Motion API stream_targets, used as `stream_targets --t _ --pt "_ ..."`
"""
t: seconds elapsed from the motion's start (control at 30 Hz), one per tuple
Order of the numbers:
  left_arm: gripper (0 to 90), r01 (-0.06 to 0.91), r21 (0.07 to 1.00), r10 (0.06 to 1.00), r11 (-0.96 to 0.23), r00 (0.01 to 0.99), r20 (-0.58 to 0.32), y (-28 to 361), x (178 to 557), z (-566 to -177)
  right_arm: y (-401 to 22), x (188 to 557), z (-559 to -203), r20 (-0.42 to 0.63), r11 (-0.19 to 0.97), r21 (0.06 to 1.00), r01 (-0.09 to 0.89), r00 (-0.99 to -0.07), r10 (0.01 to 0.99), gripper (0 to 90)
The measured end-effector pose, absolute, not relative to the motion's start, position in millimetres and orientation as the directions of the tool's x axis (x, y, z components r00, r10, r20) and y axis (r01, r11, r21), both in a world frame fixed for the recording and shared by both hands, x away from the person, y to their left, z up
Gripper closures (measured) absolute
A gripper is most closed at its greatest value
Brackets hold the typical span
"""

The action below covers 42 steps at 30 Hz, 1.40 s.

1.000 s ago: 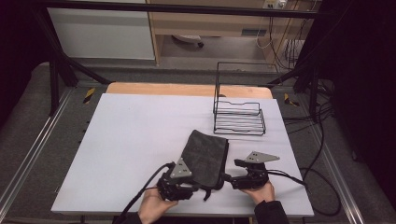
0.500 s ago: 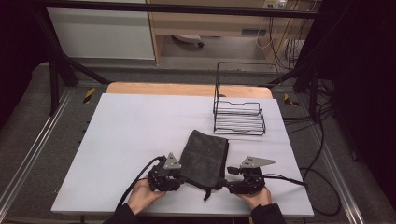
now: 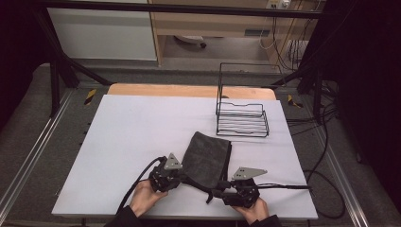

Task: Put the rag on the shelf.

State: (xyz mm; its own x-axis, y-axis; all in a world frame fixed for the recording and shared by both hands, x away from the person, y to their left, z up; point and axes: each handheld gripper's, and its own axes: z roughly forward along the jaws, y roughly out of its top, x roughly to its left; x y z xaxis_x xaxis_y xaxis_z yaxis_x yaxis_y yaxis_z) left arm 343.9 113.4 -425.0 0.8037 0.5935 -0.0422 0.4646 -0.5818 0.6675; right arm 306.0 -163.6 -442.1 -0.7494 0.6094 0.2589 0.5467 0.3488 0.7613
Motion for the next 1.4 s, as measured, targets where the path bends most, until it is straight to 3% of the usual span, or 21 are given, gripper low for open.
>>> stream_targets --t 0.33,0.63,0.87,1.03,1.4 --pt "79.0 0.466 0.658 0.596 -0.591 0.803 -0.033 114.8 339.5 -429.4 -153.9 297.0 -445.1 0.291 0.343 0.763 0.548 -0.765 0.574 66.5" --pt "80.1 0.47 0.663 0.611 -0.582 0.791 -0.025 110.8 340.2 -436.2 -146.8 298.8 -456.7 0.3 0.365 0.73 0.578 -0.75 0.589 64.0" --pt "83.8 0.476 0.677 0.623 -0.561 0.782 -0.034 110.7 340.4 -435.1 -144.1 295.7 -459.3 0.259 0.395 0.725 0.564 -0.755 0.603 73.1" --pt "84.0 0.486 0.687 0.626 -0.541 0.777 -0.057 113.6 340.6 -431.4 -143.4 295.7 -461.3 0.241 0.39 0.727 0.566 -0.741 0.626 89.8" --pt "84.6 0.49 0.704 0.639 -0.515 0.766 -0.065 122.3 338.5 -420.5 -160.9 298.7 -448.0 0.231 0.398 0.727 0.559 -0.745 0.626 90.0"
